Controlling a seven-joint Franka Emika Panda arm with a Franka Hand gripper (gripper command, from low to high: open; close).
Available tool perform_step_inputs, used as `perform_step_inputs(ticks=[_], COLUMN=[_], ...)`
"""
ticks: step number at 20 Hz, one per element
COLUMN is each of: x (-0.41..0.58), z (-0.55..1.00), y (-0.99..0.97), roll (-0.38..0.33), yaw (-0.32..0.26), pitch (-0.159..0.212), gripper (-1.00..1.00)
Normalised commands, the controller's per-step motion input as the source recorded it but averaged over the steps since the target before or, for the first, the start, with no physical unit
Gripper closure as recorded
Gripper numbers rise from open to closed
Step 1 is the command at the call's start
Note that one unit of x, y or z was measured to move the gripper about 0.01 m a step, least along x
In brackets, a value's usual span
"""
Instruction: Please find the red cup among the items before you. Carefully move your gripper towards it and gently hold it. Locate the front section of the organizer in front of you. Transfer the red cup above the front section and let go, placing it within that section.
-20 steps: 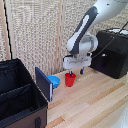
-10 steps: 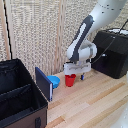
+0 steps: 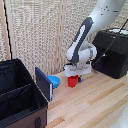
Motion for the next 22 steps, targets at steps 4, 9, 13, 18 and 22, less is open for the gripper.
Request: perform_step_inputs(ticks=[4, 9, 13, 18, 22], x=[0.025, 0.18, 0.156, 0.125, 0.02], z=[0.42, 0.99, 0.97, 0.88, 0.75], y=[0.0, 0.01, 0.14, 0.36, 0.7], roll=[-0.005, 0.006, 0.05, 0.069, 0.071], yaw=[-0.053, 0.0, 0.007, 0.004, 0.006], pitch=[0.0, 0.035, 0.073, 0.087, 0.065], gripper=[1.0, 1.0, 1.0, 1.0, 1.0])
